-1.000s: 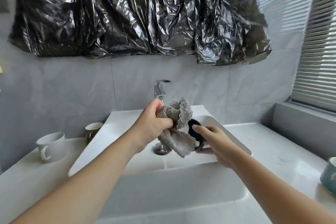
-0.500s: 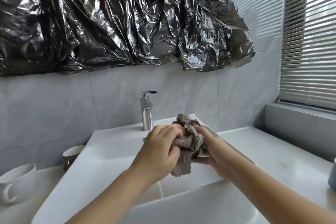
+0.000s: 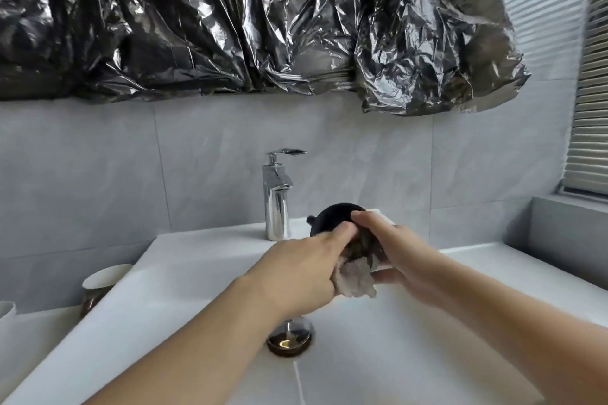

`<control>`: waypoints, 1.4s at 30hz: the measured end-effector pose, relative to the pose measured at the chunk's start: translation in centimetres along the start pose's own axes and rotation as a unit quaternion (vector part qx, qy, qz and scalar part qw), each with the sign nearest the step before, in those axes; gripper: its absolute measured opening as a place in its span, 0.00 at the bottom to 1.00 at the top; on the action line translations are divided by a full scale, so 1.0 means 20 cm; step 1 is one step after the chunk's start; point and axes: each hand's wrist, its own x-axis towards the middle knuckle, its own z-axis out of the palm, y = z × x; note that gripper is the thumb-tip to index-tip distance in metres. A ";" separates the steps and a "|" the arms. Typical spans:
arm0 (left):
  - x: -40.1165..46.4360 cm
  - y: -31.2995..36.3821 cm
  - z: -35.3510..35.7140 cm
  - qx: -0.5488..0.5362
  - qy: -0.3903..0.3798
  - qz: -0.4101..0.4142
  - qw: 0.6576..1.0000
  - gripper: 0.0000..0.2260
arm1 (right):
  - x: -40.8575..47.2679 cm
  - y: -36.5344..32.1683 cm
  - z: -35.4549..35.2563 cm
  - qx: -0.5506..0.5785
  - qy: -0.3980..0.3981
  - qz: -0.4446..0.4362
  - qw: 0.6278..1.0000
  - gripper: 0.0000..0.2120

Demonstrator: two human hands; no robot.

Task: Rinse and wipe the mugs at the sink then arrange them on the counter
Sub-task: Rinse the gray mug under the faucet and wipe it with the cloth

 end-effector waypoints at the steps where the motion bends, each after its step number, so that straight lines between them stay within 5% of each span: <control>1: 0.00 0.00 0.00 0.065 0.044 0.020 0.997 0.23 | 0.01 0.01 -0.01 0.012 0.000 -0.005 1.000 0.19; 4: 0.00 0.03 0.02 0.184 0.100 0.042 0.977 0.20 | 0.03 0.01 -0.01 0.037 0.017 -0.005 0.999 0.18; 7: -0.01 0.05 0.04 0.105 0.103 0.090 0.985 0.18 | 0.02 0.01 -0.01 0.040 0.039 -0.002 0.998 0.17; 12: -0.02 0.08 0.04 0.040 0.038 0.038 0.998 0.13 | 0.00 0.01 -0.01 0.033 0.019 -0.032 0.999 0.16; 21: -0.01 0.03 0.06 0.143 0.050 0.136 0.979 0.10 | -0.01 -0.04 -0.13 -0.080 -0.094 0.043 0.991 0.20; 28: -0.02 0.11 0.08 0.124 0.037 0.084 0.988 0.11 | -0.03 0.01 -0.09 -0.096 -0.034 -0.008 0.995 0.23; 35: -0.03 0.24 0.08 -0.207 0.037 -0.058 0.976 0.10 | 0.00 0.04 -0.05 -0.055 -0.027 -0.088 0.994 0.13; 40: -0.05 0.10 0.08 0.008 0.074 0.035 0.997 0.07 | 0.00 0.04 -0.07 -0.046 -0.094 -0.041 0.994 0.16; 42: -0.03 0.01 0.06 0.074 0.079 0.101 0.989 0.12 | 0.00 0.03 -0.07 -0.073 -0.085 -0.033 0.993 0.25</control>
